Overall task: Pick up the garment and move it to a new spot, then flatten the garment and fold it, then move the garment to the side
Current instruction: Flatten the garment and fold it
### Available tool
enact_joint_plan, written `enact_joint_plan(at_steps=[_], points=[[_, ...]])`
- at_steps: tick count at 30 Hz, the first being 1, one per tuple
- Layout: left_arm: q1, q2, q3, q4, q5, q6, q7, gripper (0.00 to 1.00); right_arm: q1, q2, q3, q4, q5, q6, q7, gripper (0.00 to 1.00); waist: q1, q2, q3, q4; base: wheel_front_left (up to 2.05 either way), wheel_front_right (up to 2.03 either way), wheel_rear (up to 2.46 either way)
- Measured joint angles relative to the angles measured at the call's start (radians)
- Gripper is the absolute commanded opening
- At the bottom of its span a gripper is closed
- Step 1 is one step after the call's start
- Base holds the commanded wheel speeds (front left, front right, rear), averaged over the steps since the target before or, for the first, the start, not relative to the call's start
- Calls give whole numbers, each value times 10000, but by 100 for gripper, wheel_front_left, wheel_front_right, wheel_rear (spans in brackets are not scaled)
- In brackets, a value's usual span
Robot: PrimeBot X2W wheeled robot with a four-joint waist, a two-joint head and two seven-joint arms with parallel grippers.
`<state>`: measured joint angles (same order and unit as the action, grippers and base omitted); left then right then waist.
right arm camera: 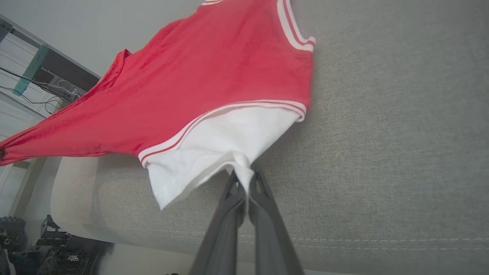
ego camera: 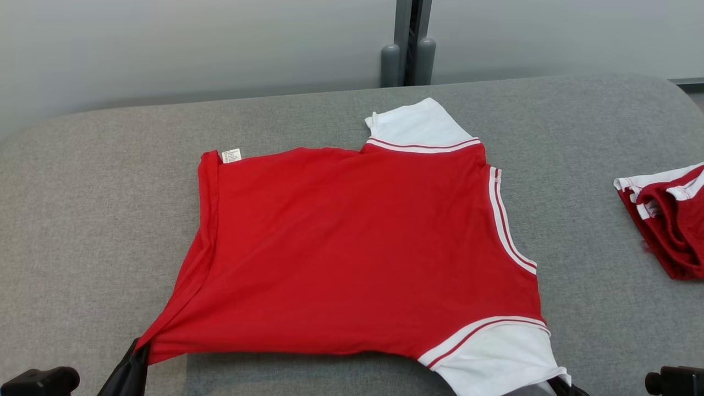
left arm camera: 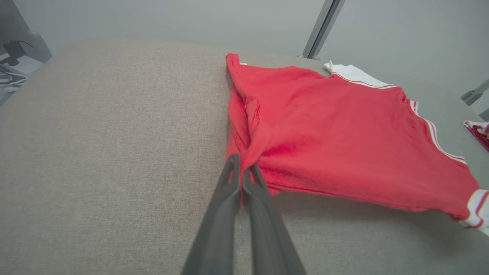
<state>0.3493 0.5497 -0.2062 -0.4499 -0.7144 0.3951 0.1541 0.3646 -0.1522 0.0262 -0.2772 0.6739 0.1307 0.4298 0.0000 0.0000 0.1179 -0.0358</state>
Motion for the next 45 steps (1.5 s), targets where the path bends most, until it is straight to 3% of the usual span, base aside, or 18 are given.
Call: enact_joint_plan(at_steps=[4, 10, 20, 29, 36, 37, 38, 39, 40, 41, 45], points=[[50, 104, -21, -198, -23, 65, 221, 0, 53, 476, -359, -558, -445, 0, 679, 0, 0, 0, 153, 39, 0, 0, 0], [-540, 303, -29, -184, -65, -73, 531, 0, -625, 696, -652, -773, -646, 0, 1630, 0, 0, 0, 541, 34, 0, 0, 0], [-1984, 614, 215, 360, -451, -625, 890, 0, -3171, 174, -901, -809, -683, 0, 2930, 0, 0, 0, 1390, -95, 0, 0, 0], [-2894, 522, 161, 1358, -892, -1174, 966, 0, -5684, -648, -142, 740, -686, 0, 3170, 0, 0, 0, 2212, -144, 0, 0, 0], [-3735, 144, -167, 2385, -978, -1760, 688, 0, -6756, -1005, 384, 2374, -746, 0, 2387, 0, 0, 0, 2750, 22, 0, 0, 0], [-3847, 84, -213, 2564, -978, -1827, 619, 3, -6845, -1032, 483, 2604, -746, 0, 2245, 0, 0, 0, 2801, 45, 0, 0, 0], [-3910, 29, -247, 2731, -984, -1896, 566, 31, -6892, -1068, 604, 2775, -765, 0, 2056, 0, 0, 0, 2838, 63, 0, 0, 0], [-3953, -25, -290, 2869, -989, -1965, 504, 46, -6934, -1114, 734, 2907, -780, 0, 1833, 47, 0, 0, 2865, 76, 0, 0, 0], [-4000, -81, -328, 3010, -989, -2017, 447, 83, -6979, -1133, 825, 3037, -777, 0, 1605, 78, 0, 0, 2878, 85, 0, 0, 0], [-4043, -130, -351, 3150, -988, -2056, 370, 100, -7003, -1160, 909, 3158, -780, 0, 1356, 100, 0, 0, 2875, 88, 0, 0, 0], [-4183, -349, -290, 3521, -901, -2094, -196, 100, -6954, -1298, 1325, 3363, -842, 0, 65, 100, 0, 0, 2768, 79, 0, 0, 0]])
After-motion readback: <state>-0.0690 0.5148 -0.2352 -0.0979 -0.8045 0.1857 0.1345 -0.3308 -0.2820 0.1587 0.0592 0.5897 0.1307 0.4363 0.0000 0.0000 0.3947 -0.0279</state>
